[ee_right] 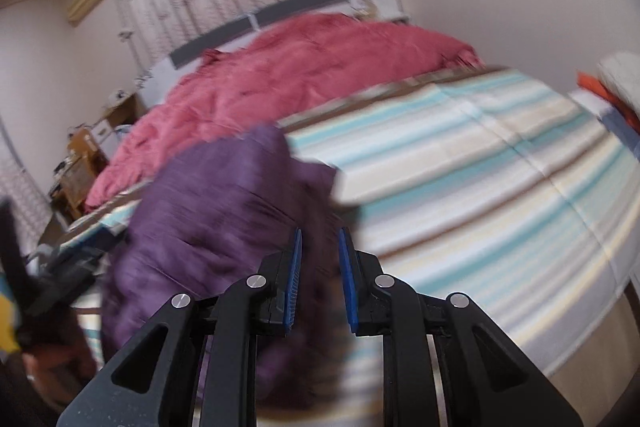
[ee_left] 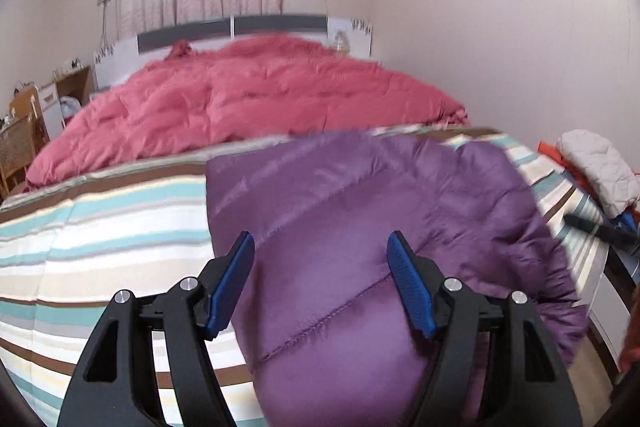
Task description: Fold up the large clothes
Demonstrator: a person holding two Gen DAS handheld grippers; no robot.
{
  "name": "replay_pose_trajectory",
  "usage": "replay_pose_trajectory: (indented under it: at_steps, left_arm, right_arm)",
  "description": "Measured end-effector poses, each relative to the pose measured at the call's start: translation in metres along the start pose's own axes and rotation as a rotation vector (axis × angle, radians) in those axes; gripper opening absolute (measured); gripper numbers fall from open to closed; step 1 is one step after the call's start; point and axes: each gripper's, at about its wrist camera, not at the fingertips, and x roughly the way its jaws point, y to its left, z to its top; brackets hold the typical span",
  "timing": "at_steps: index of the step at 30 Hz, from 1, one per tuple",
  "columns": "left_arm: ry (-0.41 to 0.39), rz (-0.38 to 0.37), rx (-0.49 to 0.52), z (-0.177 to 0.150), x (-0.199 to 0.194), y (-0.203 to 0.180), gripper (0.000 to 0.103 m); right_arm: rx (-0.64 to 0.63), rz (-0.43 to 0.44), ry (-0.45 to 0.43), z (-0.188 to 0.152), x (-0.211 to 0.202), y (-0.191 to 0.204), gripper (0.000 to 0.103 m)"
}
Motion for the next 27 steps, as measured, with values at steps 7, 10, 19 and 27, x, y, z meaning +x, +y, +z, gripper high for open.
replay_pose_trajectory:
  at_steps: [7, 10, 19, 27]
  left_arm:
    - [-0.016, 0.021, 0.087, -0.019, 0.008, -0.033, 0.068]
    - [-0.022, 0.024, 0.095, -0.023, 0.001, -0.035, 0.068]
    - [-0.013, 0.005, 0.133, -0.029, 0.011, -0.055, 0.069]
    - [0.009, -0.006, 0.122, -0.029, 0.01, -0.057, 0.069]
  right_arm:
    - [-0.152, 0.063, -0.013, 0.031, 0.038, 0.07, 0.019]
    - [-0.202, 0.011, 0.021, 0.03, 0.07, 0.077, 0.019]
    - [-0.153, -0.1, 0.085, -0.003, 0.139, 0.025, 0.019]
    - [-0.139, -0.092, 0.114, -0.01, 0.151, 0.021, 0.019]
